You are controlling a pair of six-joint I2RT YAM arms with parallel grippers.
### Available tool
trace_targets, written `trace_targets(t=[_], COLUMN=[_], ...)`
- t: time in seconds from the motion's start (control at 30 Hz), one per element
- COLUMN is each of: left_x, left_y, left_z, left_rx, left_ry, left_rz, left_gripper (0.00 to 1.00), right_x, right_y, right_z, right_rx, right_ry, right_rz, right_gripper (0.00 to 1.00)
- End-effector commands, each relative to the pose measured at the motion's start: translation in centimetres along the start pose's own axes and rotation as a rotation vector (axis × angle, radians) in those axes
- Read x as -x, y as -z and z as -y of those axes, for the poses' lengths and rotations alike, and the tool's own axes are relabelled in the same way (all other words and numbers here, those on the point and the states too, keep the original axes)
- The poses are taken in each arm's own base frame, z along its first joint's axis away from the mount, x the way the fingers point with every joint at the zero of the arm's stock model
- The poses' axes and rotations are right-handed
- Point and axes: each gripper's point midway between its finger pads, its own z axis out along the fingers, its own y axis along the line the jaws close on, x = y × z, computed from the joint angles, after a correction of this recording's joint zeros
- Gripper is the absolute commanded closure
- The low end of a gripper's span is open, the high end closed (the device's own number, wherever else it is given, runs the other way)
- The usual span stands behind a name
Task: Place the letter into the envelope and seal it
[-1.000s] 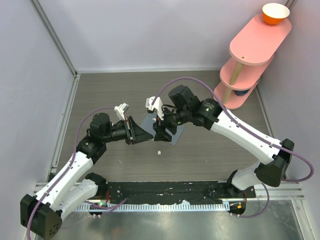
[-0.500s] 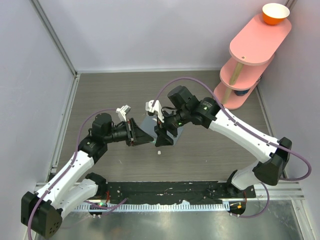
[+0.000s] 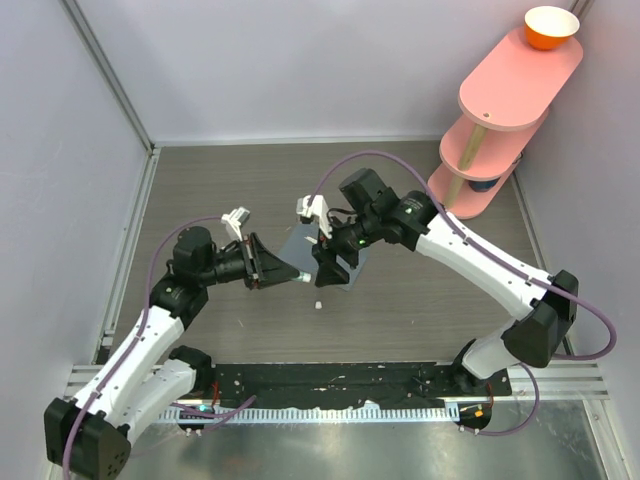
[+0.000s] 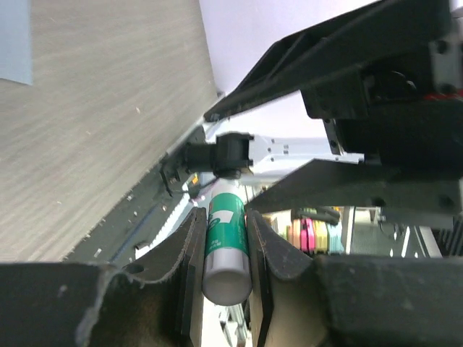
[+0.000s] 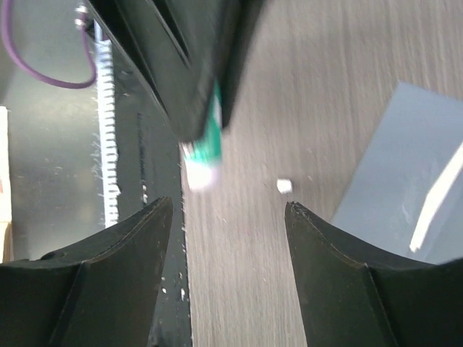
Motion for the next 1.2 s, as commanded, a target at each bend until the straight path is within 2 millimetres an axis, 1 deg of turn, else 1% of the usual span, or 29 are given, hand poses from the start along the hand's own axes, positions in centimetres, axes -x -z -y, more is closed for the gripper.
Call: trace_targets(t=[0.0, 0.03, 0.07, 0.13, 0.2, 0.23, 0.27, 0.3, 0.33, 0.37, 0.4, 0.43, 0.47, 0.5, 0.53, 0.63, 0.73, 0.77, 0.83, 0.87, 0.93, 0.97, 1.0, 1.03, 1.1, 1.13, 1.17], left_x=[1.2, 1.5, 2.1, 2.5, 3.1, 3.0, 3.6, 3.6, 3.8, 4.1, 4.3, 4.5, 4.8, 4.9, 4.8, 5.0, 5.6, 5.7, 5.9, 5.9, 6.3, 6.5, 6.8, 6.9, 7.5, 7.6, 7.7], left_y=[1.7, 2.0, 2.4, 2.7, 3.0, 3.1, 3.2, 3.3, 3.4, 3.6, 3.8, 3.9, 4.2, 4.2, 4.3, 4.6, 4.9, 4.9, 4.8, 4.8, 4.6, 4.5, 4.5, 4.5, 4.5, 4.4, 4.4], left_z=[-1.5, -1.8, -2.3, -2.7, -3.3, -3.5, -3.7, -3.8, -3.8, -3.9, -3.7, -3.8, -3.6, -3.7, -3.9, -4.5, -4.4, -4.4, -4.7, -4.9, -5.2, -4.9, -4.9, -5.0, -4.5, -4.5, -4.7], left_rx=[0.022, 0.028, 0.041, 0.047, 0.049, 0.043, 0.044, 0.044, 0.048, 0.052, 0.055, 0.061, 0.054, 0.054, 0.054, 0.052, 0.042, 0.038, 0.041, 0.044, 0.046, 0.043, 0.043, 0.047, 0.035, 0.034, 0.038], left_ry=[0.034, 0.041, 0.058, 0.071, 0.094, 0.104, 0.117, 0.119, 0.120, 0.121, 0.120, 0.124, 0.115, 0.124, 0.132, 0.179, 0.179, 0.170, 0.175, 0.182, 0.190, 0.185, 0.181, 0.187, 0.156, 0.151, 0.156], left_rz=[0.055, 0.068, 0.095, 0.113, 0.139, 0.129, 0.142, 0.144, 0.152, 0.168, 0.182, 0.197, 0.216, 0.223, 0.222, 0.232, 0.264, 0.268, 0.270, 0.266, 0.260, 0.260, 0.265, 0.262, 0.270, 0.273, 0.270], left_gripper=[1.00, 1.00, 1.00, 1.00, 1.00, 1.00, 1.00, 1.00, 1.00, 1.00, 1.00, 1.00, 1.00, 1.00, 1.00, 1.00, 1.00, 1.00, 1.00, 1.00, 1.00, 1.00, 1.00, 1.00, 1.00, 1.00, 1.00], right_x=[-2.7, -4.5, -5.3, -6.9, -7.4, -8.6, -9.0, -9.4, -10.0, -9.6, -10.2, -10.0, -10.5, -10.9, -11.6, -12.4, -12.5, -12.6, -13.0, -13.2, -13.1, -13.6, -13.6, -13.2, -13.7, -14.2, -14.0], right_y=[2.5, 2.3, 2.5, 2.0, 1.6, 1.2, 1.1, 0.9, 0.6, 0.2, -0.6, -1.1, -1.4, -1.9, -2.1, -2.4, -3.0, -3.2, -3.8, -4.1, -4.7, -5.4, -5.7, -6.0, -6.5, -6.8, -7.1], right_z=[3.1, 3.8, 4.4, 4.4, 3.9, 3.7, 3.8, 4.2, 4.5, 5.3, 5.8, 5.6, 5.0, 4.6, 4.3, 4.6, 4.7, 4.8, 5.0, 5.2, 5.4, 5.6, 5.5, 5.5, 5.4, 5.4, 5.8], right_rx=[-0.110, -0.137, -0.171, -0.158, -0.110, -0.089, -0.076, -0.068, -0.068, -0.089, -0.091, -0.067, -0.029, -0.005, 0.024, 0.037, 0.080, 0.095, 0.123, 0.147, 0.167, 0.185, 0.199, 0.209, 0.235, 0.237, 0.219], right_ry=[-0.041, -0.057, -0.071, -0.102, -0.026, 0.007, 0.068, 0.163, 0.179, 0.191, 0.123, 0.122, 0.121, 0.145, 0.224, 0.415, 0.493, 0.546, 0.603, 0.678, 0.732, 0.741, 0.740, 0.743, 0.731, 0.733, 0.754], right_rz=[-0.020, -0.057, -0.075, -0.103, -0.101, -0.119, -0.125, -0.137, -0.149, -0.133, -0.151, -0.152, -0.167, -0.174, -0.179, -0.176, -0.177, -0.179, -0.189, -0.195, -0.198, -0.211, -0.216, -0.213, -0.215, -0.221, -0.213], right_gripper=[0.31, 0.32, 0.33, 0.35, 0.36, 0.37, 0.38, 0.39, 0.42, 0.45, 0.47, 0.48, 0.49, 0.49, 0.49, 0.50, 0.50, 0.50, 0.50, 0.50, 0.50, 0.51, 0.53, 0.53, 0.53, 0.54, 0.57])
